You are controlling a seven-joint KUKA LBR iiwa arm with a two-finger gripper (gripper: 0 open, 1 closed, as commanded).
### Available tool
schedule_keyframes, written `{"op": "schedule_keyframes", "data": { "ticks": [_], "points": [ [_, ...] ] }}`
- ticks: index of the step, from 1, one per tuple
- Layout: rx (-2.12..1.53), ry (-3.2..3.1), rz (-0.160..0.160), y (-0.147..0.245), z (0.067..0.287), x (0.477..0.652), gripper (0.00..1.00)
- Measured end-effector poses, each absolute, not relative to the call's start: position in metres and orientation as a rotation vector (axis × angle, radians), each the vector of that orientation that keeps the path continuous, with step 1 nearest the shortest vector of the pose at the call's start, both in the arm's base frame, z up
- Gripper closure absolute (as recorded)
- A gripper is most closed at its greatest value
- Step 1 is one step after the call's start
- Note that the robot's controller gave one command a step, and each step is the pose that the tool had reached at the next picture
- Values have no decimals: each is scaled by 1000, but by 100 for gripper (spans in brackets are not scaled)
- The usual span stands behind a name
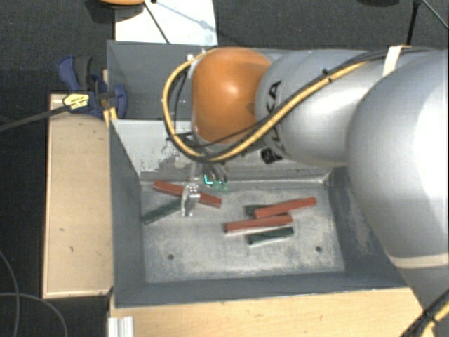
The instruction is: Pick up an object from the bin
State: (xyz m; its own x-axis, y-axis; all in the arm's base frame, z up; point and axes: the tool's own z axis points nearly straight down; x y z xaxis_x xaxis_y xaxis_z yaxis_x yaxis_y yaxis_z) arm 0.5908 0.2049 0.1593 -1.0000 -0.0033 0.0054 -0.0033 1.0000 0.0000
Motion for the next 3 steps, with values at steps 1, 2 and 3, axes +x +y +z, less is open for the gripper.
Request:
{"op": "schedule_keyframes", "data": {
  "ticks": [1,2,3],
  "points": [
    [-1,-3144,-3,204,164,593,0],
    [110,-3149,-4,203,147,593,0],
    [433,-3120,-2,214,87,593,0]
  ]
}}
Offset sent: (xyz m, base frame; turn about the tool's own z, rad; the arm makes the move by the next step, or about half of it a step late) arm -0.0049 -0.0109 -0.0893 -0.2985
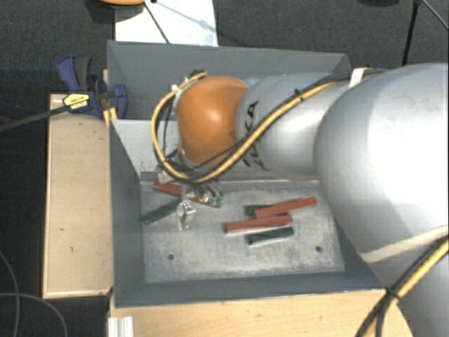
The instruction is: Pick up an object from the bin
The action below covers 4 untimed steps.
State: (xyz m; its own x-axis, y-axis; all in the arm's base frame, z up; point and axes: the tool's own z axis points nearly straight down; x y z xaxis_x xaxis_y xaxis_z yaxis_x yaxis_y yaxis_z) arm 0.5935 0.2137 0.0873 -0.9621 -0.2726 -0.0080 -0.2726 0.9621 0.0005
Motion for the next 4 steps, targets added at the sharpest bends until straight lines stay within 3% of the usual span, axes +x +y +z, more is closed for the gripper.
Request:
{"op": "schedule_keyframes", "data": {
  "ticks": [1,2,3,4],
  "points": [
    [-441,3094,10,216,86,596,100],
    [-438,3094,10,216,86,596,100],
    [-469,3111,0,210,127,580,100],
    [-428,3105,4,212,167,580,100]
  ]
}}
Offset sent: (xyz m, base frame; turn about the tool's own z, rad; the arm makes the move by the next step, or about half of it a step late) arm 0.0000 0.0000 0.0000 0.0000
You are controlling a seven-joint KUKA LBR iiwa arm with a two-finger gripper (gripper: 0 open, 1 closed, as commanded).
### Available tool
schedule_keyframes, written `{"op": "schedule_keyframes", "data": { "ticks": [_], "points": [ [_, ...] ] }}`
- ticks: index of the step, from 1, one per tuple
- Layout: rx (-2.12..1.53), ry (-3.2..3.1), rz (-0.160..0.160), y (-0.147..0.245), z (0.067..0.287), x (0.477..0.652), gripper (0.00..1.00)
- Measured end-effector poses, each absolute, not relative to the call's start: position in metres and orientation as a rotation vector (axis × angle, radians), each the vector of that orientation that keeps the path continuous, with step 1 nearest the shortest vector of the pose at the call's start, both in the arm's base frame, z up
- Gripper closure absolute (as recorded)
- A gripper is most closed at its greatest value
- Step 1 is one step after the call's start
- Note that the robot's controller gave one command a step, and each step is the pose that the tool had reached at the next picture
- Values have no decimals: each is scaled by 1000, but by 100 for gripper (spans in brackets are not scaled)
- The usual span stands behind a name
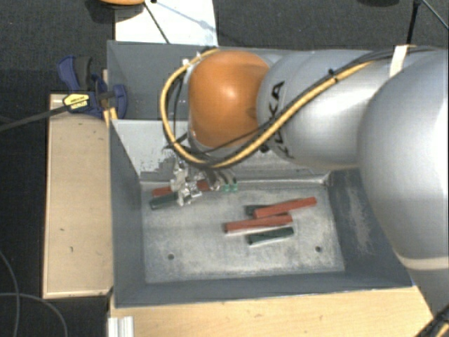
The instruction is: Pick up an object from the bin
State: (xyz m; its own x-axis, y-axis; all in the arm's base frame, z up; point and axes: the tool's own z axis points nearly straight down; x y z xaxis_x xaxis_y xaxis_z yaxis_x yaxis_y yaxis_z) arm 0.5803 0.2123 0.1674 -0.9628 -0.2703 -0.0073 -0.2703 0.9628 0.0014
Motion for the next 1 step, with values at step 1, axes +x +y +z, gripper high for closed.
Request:
{"op": "schedule_keyframes", "data": {
  "ticks": [1],
  "points": [
    [-451,3111,0,206,205,580,100]
  ]
}}
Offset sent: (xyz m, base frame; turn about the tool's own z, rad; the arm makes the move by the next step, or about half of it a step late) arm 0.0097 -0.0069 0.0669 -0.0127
